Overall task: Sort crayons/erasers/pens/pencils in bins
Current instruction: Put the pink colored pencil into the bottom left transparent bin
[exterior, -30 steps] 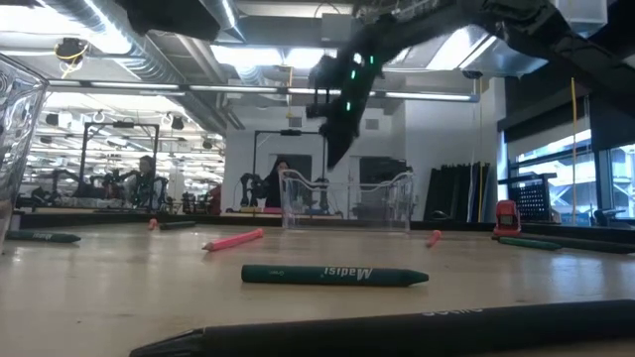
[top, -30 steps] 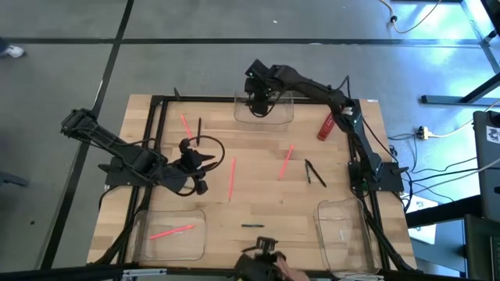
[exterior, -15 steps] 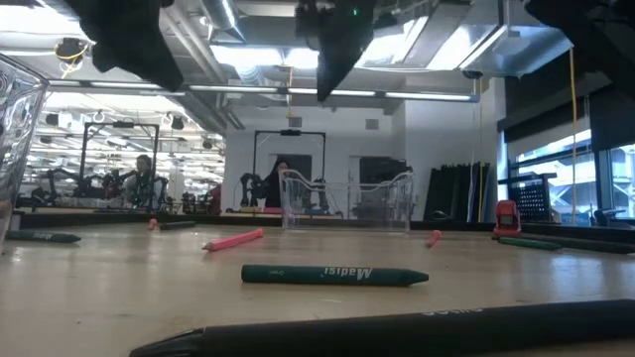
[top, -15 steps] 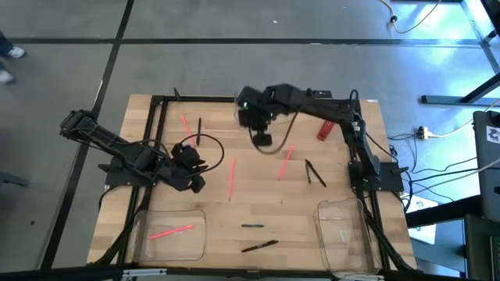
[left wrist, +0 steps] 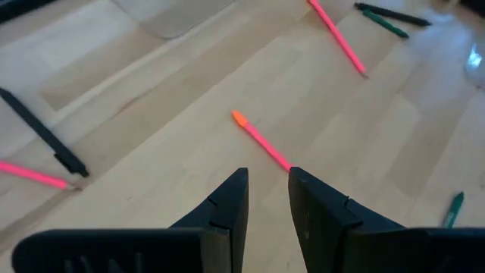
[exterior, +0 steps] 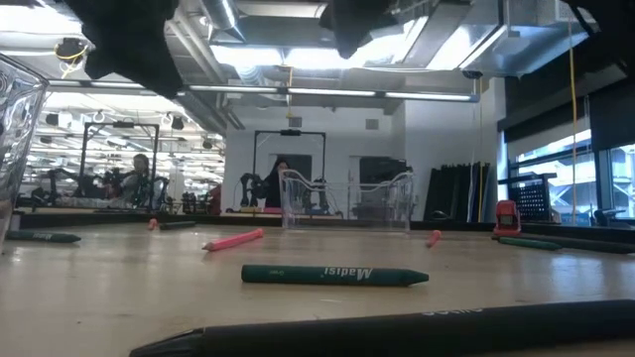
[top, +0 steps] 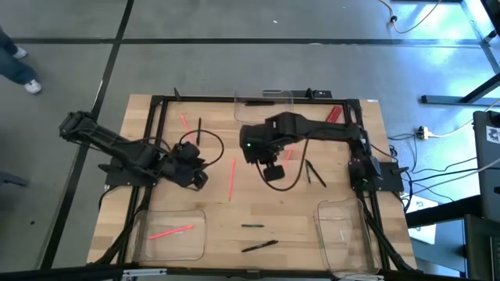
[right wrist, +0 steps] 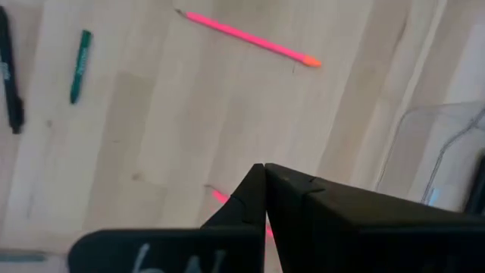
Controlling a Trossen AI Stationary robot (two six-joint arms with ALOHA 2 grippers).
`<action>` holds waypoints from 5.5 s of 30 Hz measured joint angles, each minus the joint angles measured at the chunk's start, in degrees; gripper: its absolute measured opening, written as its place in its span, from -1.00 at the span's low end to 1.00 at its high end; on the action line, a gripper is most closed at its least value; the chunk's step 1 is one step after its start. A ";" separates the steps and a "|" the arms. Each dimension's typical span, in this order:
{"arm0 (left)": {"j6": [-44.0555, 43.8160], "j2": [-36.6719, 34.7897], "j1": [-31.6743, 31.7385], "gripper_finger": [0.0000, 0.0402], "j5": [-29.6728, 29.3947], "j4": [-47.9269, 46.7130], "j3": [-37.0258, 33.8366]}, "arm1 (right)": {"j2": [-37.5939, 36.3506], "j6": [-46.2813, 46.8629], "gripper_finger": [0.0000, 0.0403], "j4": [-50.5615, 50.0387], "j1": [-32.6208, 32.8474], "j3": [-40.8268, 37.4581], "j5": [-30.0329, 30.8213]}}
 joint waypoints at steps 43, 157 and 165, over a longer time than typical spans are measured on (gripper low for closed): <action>7.99 33.56 23.72 -0.56 18.42 31.34 0.00 | -12.55 8.13 -0.95 -2.16 6.95 0.02 16.20; 37.50 7.19 16.35 -0.96 23.91 19.65 -0.11 | -12.46 8.77 -0.95 -2.47 6.94 0.02 16.13; 29.66 -2.45 7.62 -0.96 25.11 18.59 -0.03 | -12.46 8.64 -0.95 -1.90 6.94 0.02 16.12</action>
